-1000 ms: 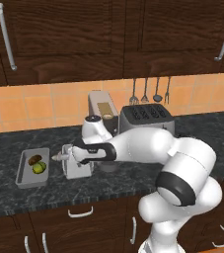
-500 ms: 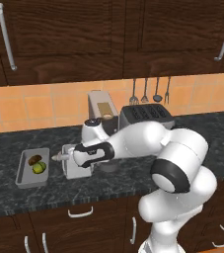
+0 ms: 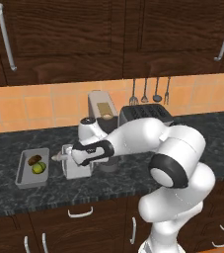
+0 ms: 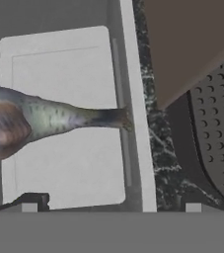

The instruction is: Take the meat container that has the fish and place it on the second highest rack of the freezer. Then take the vegetable container that has the mushroom and lime and place it on the highest rack of the freezer.

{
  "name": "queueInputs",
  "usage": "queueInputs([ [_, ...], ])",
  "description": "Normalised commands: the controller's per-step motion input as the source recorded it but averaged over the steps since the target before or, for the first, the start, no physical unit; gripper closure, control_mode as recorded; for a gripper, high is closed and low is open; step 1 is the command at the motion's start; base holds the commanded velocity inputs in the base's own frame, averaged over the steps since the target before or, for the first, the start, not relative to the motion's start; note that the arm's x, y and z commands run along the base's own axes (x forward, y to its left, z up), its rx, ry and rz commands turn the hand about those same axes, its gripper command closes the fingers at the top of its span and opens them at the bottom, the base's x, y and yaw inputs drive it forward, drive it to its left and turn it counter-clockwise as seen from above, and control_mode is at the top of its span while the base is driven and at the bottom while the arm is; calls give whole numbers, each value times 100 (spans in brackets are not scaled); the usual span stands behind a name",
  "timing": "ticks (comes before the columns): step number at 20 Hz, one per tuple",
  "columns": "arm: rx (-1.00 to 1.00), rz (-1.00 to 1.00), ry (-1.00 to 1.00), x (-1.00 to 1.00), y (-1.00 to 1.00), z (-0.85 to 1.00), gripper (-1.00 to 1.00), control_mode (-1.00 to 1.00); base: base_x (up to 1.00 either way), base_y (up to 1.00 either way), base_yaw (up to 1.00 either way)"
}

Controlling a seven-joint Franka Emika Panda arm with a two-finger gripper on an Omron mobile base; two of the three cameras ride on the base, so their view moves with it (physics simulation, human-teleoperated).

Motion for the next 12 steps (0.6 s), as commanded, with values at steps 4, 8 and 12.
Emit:
queueInputs([
  [4, 0, 0, 0, -20, -9, 0, -100, -100, 0, 0, 0],
  [8, 0, -1, 0, -2, -6, -16, -100, -100, 0, 0, 0],
  [12, 0, -3, 0, 0, -8, -26, -100, -100, 0, 0, 0],
])
